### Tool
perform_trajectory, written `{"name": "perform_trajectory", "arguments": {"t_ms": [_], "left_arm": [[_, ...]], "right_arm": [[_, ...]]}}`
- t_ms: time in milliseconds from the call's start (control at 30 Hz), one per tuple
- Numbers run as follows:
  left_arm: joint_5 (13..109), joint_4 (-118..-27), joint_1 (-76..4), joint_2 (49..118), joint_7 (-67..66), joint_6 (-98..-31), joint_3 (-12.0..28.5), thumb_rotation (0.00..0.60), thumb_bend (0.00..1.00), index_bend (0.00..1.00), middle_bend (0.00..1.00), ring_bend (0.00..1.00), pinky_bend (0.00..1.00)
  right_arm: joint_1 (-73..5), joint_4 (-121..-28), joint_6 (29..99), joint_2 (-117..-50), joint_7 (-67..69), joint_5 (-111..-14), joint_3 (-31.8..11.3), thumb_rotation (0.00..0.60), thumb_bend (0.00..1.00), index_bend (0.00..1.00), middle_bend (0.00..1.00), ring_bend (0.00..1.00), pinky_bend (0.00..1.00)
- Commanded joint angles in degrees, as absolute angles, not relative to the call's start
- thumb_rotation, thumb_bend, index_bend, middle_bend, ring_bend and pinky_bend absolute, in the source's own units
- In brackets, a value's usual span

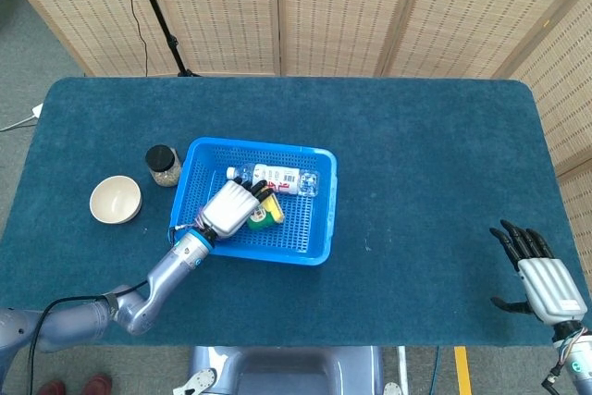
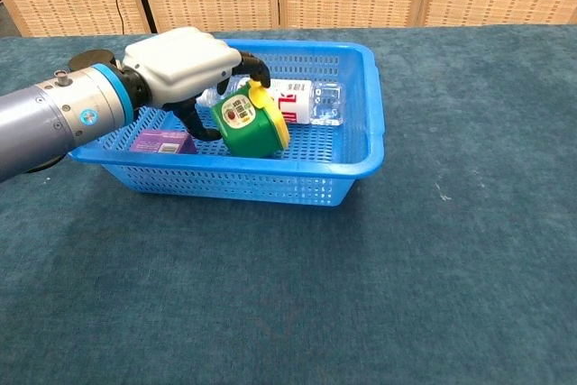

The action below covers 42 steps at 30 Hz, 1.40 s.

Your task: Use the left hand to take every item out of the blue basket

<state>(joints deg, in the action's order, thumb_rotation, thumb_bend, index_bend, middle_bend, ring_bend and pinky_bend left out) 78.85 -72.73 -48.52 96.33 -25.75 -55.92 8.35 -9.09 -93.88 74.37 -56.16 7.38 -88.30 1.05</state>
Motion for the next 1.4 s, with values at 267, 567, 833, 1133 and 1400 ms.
{"name": "perform_trajectory", "arguments": {"t_ms": [267,567,833,1133,1400], "left_arm": [[81.92,-82.88,-46.07,87.06,-21.31,-63.48,11.30,0.600,0.38,0.67,0.40,0.43,0.46],[85.28,-89.05,-39.27,74.63,-14.35,-69.14,7.97,0.600,0.38,0.67,0.40,0.42,0.46],[92.36,-79.46,-31.18,70.39,-2.01,-76.71,-0.05,0.600,0.38,0.67,0.40,0.42,0.46],[98.08,-67.37,-24.76,72.10,7.27,-82.03,-7.09,0.600,0.37,0.67,0.40,0.42,0.46],[100.61,-60.74,-23.12,75.46,11.12,-82.72,-9.37,0.600,0.19,0.16,0.04,0.05,0.23]], "right_arm": [[-8.91,-94.16,74.85,-55.97,7.61,-88.85,1.22,0.600,0.00,0.00,0.00,0.00,0.00],[-8.89,-94.46,74.96,-55.94,7.40,-89.72,1.62,0.600,0.00,0.00,0.00,0.00,0.00],[-8.64,-95.09,75.71,-55.82,7.12,-90.78,1.97,0.600,0.00,0.00,0.00,0.00,0.00],[-8.45,-95.30,76.09,-55.85,6.73,-91.40,2.27,0.600,0.00,0.00,0.00,0.00,0.00],[-8.34,-95.40,76.37,-55.71,6.88,-91.57,2.34,0.600,0.00,0.00,0.00,0.00,0.00]]}}
